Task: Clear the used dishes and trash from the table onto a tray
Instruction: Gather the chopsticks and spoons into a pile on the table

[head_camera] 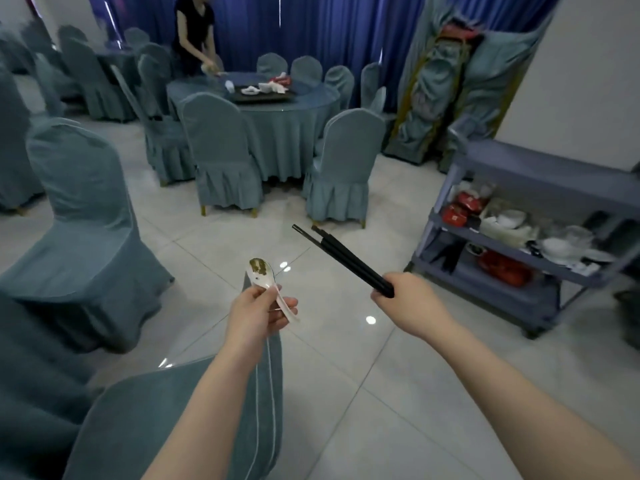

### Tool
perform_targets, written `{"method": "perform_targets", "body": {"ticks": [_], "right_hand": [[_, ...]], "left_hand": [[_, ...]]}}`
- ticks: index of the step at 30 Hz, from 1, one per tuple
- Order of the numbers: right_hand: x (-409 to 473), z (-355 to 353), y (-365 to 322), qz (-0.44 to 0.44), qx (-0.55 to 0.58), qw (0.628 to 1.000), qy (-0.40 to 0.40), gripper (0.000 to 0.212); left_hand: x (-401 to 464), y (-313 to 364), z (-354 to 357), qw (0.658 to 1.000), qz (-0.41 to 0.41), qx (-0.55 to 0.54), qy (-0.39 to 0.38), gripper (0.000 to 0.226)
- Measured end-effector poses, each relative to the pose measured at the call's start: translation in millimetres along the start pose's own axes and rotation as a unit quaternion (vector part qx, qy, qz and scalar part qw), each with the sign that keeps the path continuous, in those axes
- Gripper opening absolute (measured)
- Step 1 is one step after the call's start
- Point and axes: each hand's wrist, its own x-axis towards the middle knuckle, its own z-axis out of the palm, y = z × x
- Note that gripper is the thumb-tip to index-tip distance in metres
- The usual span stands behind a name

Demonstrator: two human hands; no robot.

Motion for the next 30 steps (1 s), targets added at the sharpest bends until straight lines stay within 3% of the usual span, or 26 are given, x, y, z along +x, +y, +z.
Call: {"method": "perform_targets", "body": {"ticks": [5,13,23,30], "right_hand": [[74,-6,23,-0.026,-0.026,0.999,-0.029,0.022],[221,-6,52,-0.169,-0.219,0.960,-0.047,0.020],[394,5,60,-0.278,-0.309,0.909,-0.028,0.017],[557,50,21,-0.380,-0.288,0.877,-0.069,0.014]], "left_hand": [[63,0,36,0.999,0.000,-0.016,0.036,0.010],[181,11,95,0.993,-0.005,-0.050,0.102,0.012],[299,42,102,0.979,-0.019,-0.060,0.195,0.013],[389,67,92,0.951,-0.007,-0.075,0.300,0.013]]}}
